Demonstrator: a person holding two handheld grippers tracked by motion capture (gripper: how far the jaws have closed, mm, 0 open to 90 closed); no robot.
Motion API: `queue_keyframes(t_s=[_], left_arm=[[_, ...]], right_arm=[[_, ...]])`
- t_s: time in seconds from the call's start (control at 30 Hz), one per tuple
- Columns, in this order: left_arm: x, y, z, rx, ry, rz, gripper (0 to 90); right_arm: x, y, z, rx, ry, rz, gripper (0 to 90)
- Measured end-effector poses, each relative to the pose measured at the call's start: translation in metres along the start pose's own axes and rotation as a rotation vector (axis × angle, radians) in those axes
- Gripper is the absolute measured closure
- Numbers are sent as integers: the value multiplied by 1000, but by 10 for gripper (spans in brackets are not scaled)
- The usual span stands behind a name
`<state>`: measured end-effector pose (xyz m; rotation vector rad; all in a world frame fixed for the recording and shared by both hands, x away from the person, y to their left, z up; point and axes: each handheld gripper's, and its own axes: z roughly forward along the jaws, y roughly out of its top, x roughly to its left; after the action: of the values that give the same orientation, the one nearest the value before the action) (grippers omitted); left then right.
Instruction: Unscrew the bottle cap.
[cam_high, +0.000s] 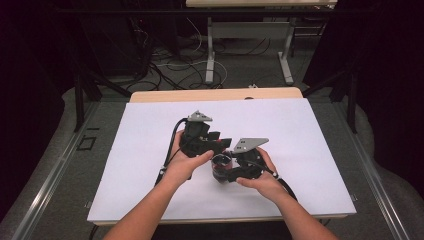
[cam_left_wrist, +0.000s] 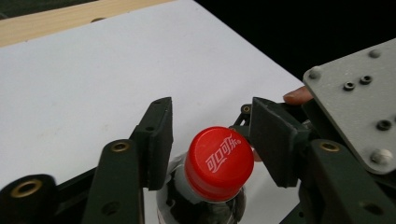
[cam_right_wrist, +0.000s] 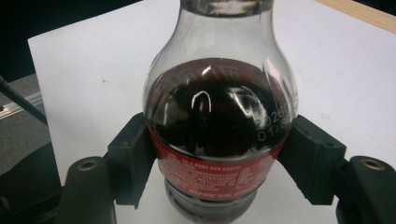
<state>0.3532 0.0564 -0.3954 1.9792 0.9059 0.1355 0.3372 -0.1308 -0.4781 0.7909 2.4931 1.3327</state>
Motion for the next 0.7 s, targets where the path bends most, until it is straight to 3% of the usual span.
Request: queue_keyframes(t_s=[0.1,0.13,0.17,0.27,0.33,0.4,0.47,0.5,0.6,0.7], left_arm=[[7,1,-5,-15,-73,22,455],[8,1,-7,-2,-94,26,455],[10,1,-8,9,-125,59,447],[13,0,-9,18,-151,72,445],[16,-2,-6,41,-209,83,446],[17,-3,-5,48,-220,90,485],[17,-3,-5,55,-198,103,530],[18,-3,-5,54,-215,102,595],[16,-3,-4,60,-208,113,598],[13,-4,-4,57,-167,99,604]], right_arm=[[0,0,1,-15,14,0,312],[0,0,1,-15,14,0,312],[1,0,1,-12,17,2,312],[1,0,1,-21,25,-12,312],[2,1,1,-22,36,-22,312],[2,1,0,-6,49,-18,311],[2,1,0,-13,50,-23,312],[3,1,0,-6,56,-15,311],[4,0,1,-21,55,-13,311],[3,0,2,-15,43,-19,312]])
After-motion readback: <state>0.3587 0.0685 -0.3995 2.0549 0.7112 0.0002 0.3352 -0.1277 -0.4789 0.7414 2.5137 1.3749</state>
